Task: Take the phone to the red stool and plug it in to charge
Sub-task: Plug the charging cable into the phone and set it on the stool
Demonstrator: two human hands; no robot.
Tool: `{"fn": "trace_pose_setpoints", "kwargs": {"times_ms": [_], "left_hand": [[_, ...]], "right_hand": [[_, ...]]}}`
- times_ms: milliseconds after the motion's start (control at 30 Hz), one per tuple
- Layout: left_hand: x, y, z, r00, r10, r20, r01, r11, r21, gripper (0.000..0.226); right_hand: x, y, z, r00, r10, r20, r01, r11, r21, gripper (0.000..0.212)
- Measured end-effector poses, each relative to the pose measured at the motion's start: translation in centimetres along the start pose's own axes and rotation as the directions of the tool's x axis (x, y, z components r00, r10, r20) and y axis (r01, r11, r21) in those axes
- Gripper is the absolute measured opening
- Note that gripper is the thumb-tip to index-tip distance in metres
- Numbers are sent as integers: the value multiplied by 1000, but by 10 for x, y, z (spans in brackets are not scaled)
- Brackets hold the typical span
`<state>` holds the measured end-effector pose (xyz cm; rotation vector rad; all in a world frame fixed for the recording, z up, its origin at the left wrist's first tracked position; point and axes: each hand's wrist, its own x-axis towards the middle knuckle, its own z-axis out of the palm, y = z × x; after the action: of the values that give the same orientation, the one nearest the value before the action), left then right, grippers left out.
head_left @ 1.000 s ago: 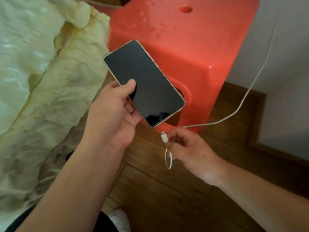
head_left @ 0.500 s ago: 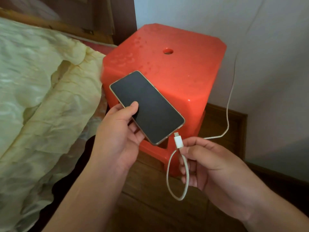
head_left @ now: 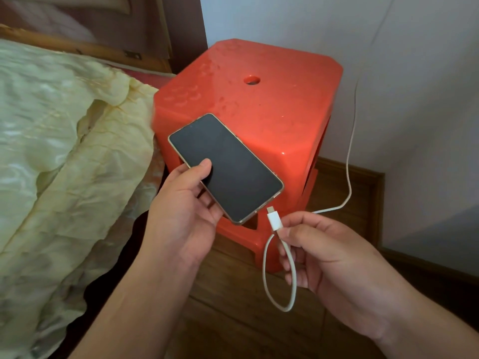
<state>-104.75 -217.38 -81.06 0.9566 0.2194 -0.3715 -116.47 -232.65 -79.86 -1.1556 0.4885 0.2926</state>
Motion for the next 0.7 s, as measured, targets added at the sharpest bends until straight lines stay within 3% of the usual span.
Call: {"fn": "trace_pose_setpoints", "kwargs": {"times_ms": [700], "left_hand": [[5, -4, -7, 1000, 18, 7, -18, 999, -40, 26]], "right_hand": [[6, -1, 7, 996, -63, -55, 55, 990, -129, 18]]}}
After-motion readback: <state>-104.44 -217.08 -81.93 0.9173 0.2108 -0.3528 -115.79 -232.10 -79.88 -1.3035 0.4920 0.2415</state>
